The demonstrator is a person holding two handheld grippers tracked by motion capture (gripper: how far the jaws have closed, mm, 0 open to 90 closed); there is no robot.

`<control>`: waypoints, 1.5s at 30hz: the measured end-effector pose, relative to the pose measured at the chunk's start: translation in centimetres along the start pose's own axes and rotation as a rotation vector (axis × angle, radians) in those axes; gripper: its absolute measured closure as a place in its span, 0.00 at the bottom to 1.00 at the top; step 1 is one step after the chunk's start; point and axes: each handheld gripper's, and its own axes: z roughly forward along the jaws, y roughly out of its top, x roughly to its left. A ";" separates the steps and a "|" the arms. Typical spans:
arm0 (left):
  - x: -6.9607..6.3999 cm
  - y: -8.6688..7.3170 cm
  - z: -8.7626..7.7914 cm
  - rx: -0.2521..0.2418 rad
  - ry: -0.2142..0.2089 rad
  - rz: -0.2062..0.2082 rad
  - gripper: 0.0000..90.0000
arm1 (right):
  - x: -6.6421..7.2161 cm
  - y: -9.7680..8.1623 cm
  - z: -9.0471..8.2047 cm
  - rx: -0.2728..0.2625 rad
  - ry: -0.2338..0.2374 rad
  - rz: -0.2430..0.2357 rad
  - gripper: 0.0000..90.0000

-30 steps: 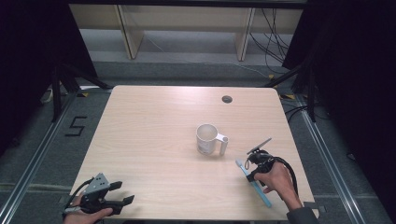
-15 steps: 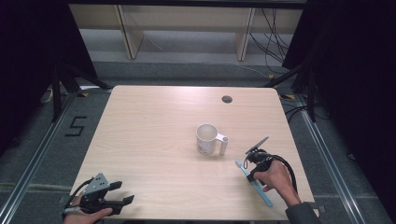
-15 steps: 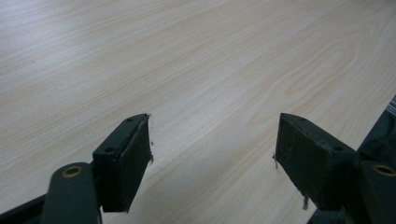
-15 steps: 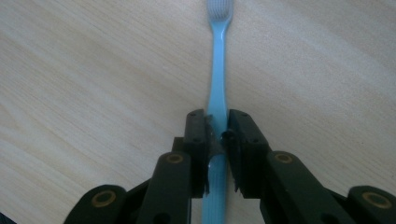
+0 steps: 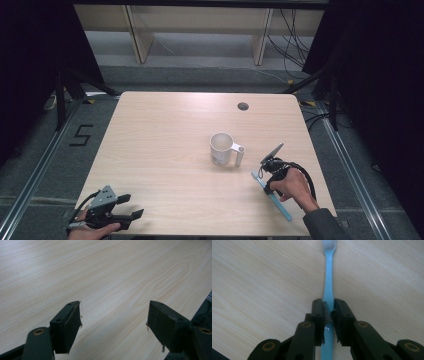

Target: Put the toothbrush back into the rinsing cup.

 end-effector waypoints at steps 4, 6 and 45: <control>0.1 0.0 -0.1 0.002 -0.007 -0.003 0.29 | -0.1 0.0 -0.1 -0.006 0.023 0.013 0.88; 0.1 0.1 -0.1 0.005 -0.008 -0.004 0.29 | -0.3 -0.1 -0.5 -0.021 0.034 0.024 0.88; 0.2 0.1 -0.2 0.014 -0.003 0.017 0.29 | -1.3 0.3 -6.9 -0.271 0.052 0.061 0.88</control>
